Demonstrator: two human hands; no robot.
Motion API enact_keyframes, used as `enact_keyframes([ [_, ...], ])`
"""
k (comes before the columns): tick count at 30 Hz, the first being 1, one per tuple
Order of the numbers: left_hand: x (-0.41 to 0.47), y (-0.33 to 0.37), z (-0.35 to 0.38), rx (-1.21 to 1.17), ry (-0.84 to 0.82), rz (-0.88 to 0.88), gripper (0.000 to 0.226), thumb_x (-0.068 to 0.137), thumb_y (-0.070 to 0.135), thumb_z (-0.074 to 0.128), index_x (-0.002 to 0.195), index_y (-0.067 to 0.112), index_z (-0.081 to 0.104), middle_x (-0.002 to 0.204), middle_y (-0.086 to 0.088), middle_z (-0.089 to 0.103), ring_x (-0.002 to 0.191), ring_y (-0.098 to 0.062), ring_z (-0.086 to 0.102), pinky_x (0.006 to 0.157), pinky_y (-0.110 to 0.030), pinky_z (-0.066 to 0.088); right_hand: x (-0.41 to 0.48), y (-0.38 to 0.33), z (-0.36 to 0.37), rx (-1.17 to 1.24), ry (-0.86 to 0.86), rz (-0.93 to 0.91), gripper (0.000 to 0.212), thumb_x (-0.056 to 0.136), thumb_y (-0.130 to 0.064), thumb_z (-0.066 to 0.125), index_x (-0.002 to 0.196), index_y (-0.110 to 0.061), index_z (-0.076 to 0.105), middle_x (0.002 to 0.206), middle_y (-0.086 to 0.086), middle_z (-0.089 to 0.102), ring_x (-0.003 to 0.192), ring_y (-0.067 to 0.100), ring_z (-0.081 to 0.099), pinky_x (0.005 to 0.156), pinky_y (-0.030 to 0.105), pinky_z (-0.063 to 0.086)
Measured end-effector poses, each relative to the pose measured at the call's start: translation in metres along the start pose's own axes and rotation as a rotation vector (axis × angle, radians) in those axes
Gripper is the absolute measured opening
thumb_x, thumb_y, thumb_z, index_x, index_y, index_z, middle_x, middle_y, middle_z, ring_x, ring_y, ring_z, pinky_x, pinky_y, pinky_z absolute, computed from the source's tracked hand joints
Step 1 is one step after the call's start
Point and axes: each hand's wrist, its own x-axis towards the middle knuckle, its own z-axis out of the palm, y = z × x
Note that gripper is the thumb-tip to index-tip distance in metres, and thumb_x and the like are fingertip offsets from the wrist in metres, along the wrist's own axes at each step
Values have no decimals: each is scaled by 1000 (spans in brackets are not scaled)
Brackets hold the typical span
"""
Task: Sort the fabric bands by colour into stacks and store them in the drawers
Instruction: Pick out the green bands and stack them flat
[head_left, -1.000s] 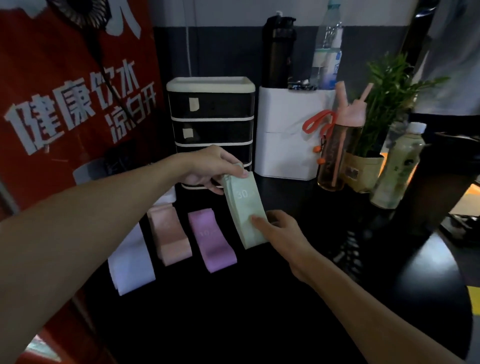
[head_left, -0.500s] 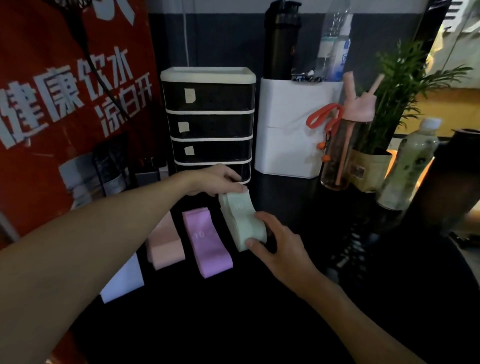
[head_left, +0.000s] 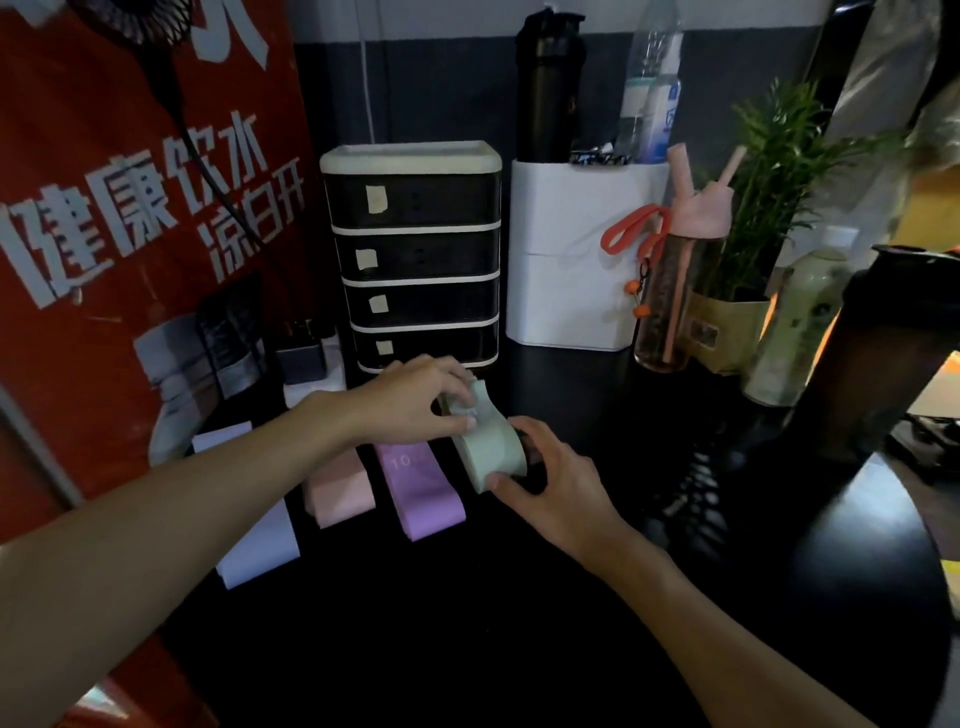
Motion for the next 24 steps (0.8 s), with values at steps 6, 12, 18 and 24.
enact_keyframes([
  [6,1,3,6,6,0,-16,35,91,48,64,120,29,67,138,12,47,123,-15,40,105,-48,37,-1,0,-1,35,8,12,60,67,-64,54,123,-44,42,102,-20,63,102,7,60,100,45,44],
  [12,1,10,4,-112,68,-38,48,76,60,59,109,29,72,121,18,51,118,-14,48,106,-48,40,0,-1,-1,70,10,32,68,67,-63,58,129,-40,41,111,-19,62,109,8,59,103,45,42],
  [18,-1,18,3,-163,73,-37,54,69,69,54,103,31,74,117,15,57,110,-14,54,100,-48,44,-2,1,-5,186,25,82,64,78,-40,74,134,-35,43,107,-19,62,107,4,60,102,36,46],
  [24,-6,27,-2,-115,84,-30,26,88,41,70,109,27,73,121,11,57,114,-15,47,105,-46,40,-5,-4,-13,208,47,84,67,79,-38,75,137,-29,43,109,-17,60,102,1,59,100,34,48],
])
